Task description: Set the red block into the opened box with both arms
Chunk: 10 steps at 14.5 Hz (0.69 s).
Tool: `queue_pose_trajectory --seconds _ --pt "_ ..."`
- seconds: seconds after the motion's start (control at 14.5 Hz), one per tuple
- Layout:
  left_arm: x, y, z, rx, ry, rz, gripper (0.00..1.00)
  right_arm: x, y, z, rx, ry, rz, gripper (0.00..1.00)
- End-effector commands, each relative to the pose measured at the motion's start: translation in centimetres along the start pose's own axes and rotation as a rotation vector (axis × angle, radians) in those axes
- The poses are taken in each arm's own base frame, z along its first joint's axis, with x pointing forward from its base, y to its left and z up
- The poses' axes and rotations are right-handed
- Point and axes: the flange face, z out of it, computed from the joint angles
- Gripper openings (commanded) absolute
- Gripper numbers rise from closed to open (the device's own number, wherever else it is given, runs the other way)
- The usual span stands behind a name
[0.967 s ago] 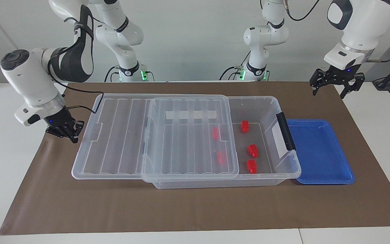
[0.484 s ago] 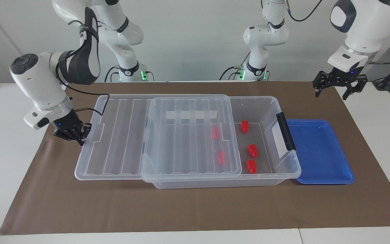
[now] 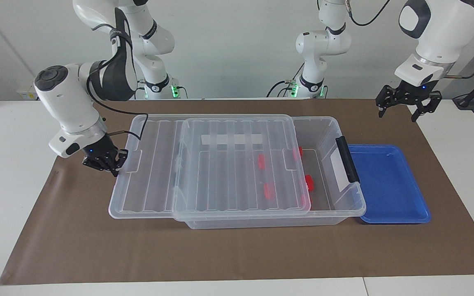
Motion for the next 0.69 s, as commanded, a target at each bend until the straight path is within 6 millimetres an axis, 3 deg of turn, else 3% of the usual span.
queue_pose_trajectory --seconds 0.0,0.62 --pt "-0.1 -0.2 -1.2 -0.018 -0.012 -0.004 1.00 0.3 -1.7 0.3 0.028 0.015 0.032 0.00" --pt "0.1 0.2 -1.0 -0.018 -0.012 0.003 1.00 0.2 -7.0 0.7 0.042 0.003 0.049 0.00"
